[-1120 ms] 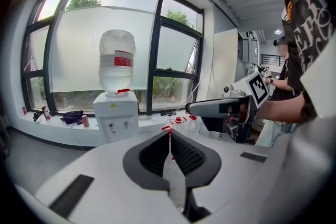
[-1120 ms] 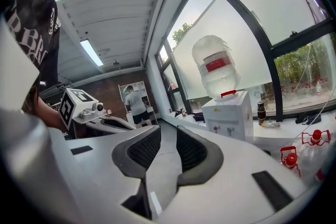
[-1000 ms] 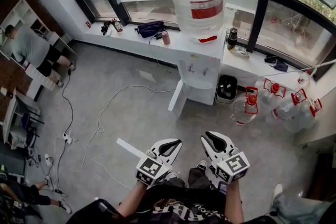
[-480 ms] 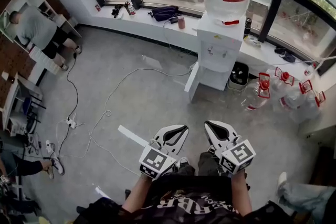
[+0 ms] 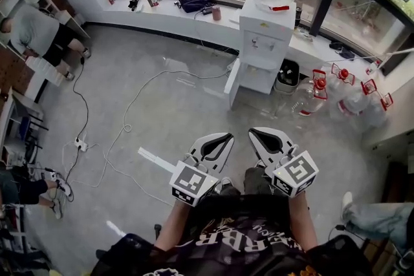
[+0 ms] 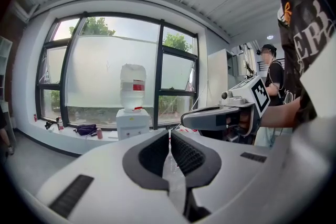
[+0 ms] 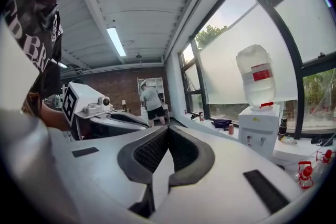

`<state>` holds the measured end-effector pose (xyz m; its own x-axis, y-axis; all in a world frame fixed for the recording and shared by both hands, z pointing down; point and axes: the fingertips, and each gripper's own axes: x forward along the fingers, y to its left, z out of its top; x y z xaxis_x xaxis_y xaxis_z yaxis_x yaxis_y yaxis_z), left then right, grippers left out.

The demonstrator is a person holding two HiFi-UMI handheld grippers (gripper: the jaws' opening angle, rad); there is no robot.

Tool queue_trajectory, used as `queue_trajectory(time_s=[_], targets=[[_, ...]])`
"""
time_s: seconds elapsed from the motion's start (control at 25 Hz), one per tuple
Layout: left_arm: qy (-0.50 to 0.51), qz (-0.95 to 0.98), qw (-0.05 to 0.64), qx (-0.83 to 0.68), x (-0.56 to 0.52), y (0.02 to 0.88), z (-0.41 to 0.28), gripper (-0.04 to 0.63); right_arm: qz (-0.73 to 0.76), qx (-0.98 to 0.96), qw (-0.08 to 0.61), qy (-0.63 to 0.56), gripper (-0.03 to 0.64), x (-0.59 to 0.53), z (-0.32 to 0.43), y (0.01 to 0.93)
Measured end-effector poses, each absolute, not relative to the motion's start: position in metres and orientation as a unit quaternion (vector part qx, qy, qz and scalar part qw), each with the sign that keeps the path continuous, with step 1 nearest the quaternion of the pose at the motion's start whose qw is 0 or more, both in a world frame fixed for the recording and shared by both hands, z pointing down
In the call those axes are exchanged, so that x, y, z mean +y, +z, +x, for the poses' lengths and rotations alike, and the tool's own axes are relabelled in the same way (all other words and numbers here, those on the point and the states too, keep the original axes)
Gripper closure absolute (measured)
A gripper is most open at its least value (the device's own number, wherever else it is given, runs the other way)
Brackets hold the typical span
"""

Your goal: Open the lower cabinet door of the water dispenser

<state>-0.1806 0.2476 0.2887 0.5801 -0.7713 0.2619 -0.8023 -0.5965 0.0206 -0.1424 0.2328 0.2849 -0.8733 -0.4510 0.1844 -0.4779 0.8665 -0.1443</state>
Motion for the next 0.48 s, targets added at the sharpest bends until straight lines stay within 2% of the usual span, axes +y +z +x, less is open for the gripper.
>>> queue_trajectory(time_s=[0.48], targets=[[0.115,0.899,0.055,-0.419,0.264,0.288,-0.158,0.578,0.250,-0.961,0.090,0.071,0.603,0.250,-0.128,0.288]])
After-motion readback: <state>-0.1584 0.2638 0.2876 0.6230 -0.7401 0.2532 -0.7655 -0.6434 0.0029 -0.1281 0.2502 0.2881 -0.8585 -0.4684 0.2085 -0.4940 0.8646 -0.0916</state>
